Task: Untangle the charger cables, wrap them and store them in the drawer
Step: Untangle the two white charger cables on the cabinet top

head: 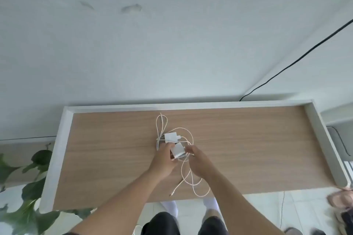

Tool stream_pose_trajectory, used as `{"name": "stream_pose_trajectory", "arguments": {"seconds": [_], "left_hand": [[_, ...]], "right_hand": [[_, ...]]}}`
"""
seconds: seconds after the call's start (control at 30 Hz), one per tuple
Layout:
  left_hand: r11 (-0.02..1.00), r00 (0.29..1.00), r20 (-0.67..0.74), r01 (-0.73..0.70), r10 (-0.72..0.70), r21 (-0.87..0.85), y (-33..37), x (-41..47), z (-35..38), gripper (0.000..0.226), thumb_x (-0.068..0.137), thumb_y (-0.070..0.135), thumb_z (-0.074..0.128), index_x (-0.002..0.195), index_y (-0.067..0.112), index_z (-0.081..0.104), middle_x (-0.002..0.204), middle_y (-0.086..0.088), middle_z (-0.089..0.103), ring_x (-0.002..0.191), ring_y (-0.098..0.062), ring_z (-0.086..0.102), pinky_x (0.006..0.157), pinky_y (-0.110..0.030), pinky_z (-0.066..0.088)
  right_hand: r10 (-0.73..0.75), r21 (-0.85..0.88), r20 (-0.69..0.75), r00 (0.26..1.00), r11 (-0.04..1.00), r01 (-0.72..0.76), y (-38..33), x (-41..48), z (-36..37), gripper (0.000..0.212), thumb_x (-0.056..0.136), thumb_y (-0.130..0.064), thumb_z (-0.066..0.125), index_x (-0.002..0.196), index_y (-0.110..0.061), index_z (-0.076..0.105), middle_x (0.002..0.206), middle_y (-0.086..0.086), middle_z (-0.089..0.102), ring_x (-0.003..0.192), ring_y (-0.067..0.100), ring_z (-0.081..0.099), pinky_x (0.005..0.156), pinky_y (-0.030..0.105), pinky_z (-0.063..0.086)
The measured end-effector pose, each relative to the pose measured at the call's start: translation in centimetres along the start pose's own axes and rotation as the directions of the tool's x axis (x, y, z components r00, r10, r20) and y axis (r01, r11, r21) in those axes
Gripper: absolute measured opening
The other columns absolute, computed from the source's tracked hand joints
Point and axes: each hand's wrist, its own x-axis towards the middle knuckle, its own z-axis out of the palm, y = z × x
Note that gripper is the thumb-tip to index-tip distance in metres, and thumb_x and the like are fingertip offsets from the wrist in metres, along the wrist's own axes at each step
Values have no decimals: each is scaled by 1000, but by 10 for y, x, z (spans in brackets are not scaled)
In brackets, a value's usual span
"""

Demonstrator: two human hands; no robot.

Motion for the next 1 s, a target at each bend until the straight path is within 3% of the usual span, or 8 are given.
{"name": "stream_pose_trajectory", "arguments": {"seconds": [0.2, 0.33, 0.47, 0.53, 0.63, 0.73, 0.87, 1.0], "left_hand": [[987, 999, 4, 48, -49, 154, -5, 0, -8, 61, 83, 22, 87, 142, 25, 69, 132, -2, 53, 124, -25, 63, 105, -38, 53], [991, 997, 66, -37, 29, 130, 2, -12, -28, 60, 82, 32, 90, 139, 23, 73, 130, 10, 56, 114, -13, 67, 102, -37, 59], [986, 986, 42, -160, 158, 48, 22, -34, -61, 56, 83, 37, 95, 133, 20, 78, 116, 14, 56, 92, 4, 63, 83, -11, 52], [984, 984, 12, -179, 179, -6, 33, -49, -83, 56, 82, 41, 95, 131, 19, 79, 116, 17, 58, 96, 0, 65, 81, -12, 50], [970, 981, -31, -194, 191, -149, 49, -74, -116, 48, 85, 41, 93, 129, 26, 80, 119, 14, 63, 106, -8, 70, 89, -24, 58], [915, 981, -74, -195, 181, -353, 65, -99, -146, 35, 88, 26, 93, 122, 29, 83, 116, 11, 64, 100, -14, 73, 82, -25, 56], [824, 977, -145, -209, 155, -526, 85, -129, -174, 39, 79, 31, 92, 115, 20, 84, 112, 6, 66, 94, -11, 73, 83, -26, 55], [724, 954, -258, -284, 151, -629, 94, -150, -199, 47, 77, 35, 83, 120, 15, 84, 118, -1, 71, 96, -16, 73, 84, -25, 60]], "right_hand": [[-56, -39, 87, 995, 997, 60, 9, -4, 3, 60, 102, 7, 34, 153, -19, 55, 140, -6, 71, 132, 14, 63, 102, 21, 41], [-148, -89, 25, 989, 985, 150, -3, -16, -3, 45, 112, -19, 51, 155, -31, 55, 129, -5, 69, 107, 12, 66, 97, 26, 49], [-236, -166, -25, 971, 959, 229, -14, -32, -10, 19, 109, -33, 63, 125, -41, 70, 107, -13, 61, 85, -4, 57, 79, 14, 42], [-250, -166, -45, 967, 957, 240, -23, -42, -15, 8, 108, -41, 65, 101, -45, 66, 105, -14, 60, 82, -5, 55, 78, 18, 42], [-283, -152, -89, 955, 951, 268, -34, -49, -23, 28, 106, -53, 66, 82, -37, 68, 110, -9, 61, 88, 0, 57, 82, 25, 41], [-337, -111, -130, 933, 940, 324, -50, -56, -33, 39, 102, -56, 70, 76, -27, 71, 114, -10, 62, 109, 8, 62, 92, 28, 45], [-420, -185, -137, 897, 900, 394, -78, -67, -43, 29, 100, -46, 76, 80, -26, 71, 116, -11, 63, 122, 8, 50, 97, 16, 38], [-460, -330, -145, 876, 857, 396, -93, -62, -50, 17, 99, -42, 77, 87, -31, 75, 118, -10, 58, 124, 18, 42, 107, 31, 41]]}}
